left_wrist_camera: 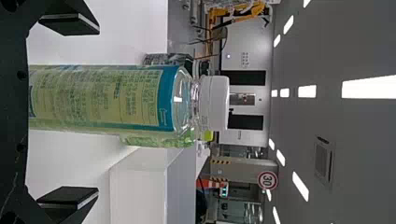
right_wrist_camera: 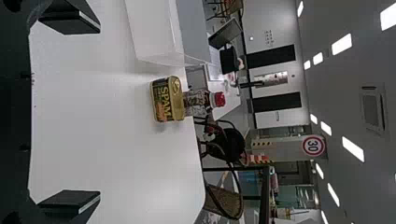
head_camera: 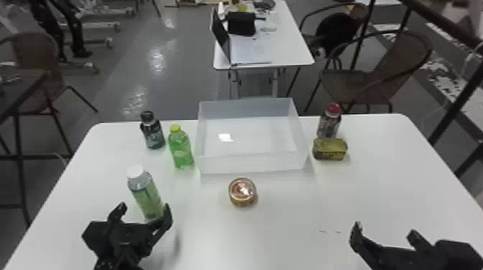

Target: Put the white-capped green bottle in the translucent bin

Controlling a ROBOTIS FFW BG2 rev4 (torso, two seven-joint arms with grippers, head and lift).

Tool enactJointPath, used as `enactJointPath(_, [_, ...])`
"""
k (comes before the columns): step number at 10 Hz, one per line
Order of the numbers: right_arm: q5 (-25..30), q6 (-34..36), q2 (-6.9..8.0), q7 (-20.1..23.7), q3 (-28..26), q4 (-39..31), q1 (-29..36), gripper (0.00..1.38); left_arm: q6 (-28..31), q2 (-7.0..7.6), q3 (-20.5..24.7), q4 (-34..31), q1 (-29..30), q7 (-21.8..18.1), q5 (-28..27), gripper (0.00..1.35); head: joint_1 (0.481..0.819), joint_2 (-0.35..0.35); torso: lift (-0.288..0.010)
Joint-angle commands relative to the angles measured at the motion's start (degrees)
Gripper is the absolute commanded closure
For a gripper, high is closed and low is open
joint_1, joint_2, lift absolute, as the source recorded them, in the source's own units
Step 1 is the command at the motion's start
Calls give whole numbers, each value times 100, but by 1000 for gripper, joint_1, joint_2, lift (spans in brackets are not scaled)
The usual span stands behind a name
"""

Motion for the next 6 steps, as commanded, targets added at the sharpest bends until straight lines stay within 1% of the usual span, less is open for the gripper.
enactJointPath(1, [26,0,74,50,1,48,-48,51,-12,137,-25,243,-205,1,122,93,695,75,-70])
enactJointPath(2, [53,0,127,85,1,92,-83,51,-12,199,-77,349,-328,1,140,93,695,81,-70])
enactJointPath(3, [61,0,162,138,1,109,-109,51,-20,207,-86,516,-478,1,149,96,695,90,-70])
enactJointPath(4, [70,0,171,164,1,118,-118,51,-29,207,-86,683,-601,-8,219,96,695,94,-70])
enactJointPath(6, [79,0,206,173,1,145,-135,51,-47,295,-112,885,-759,-17,272,121,695,98,-70])
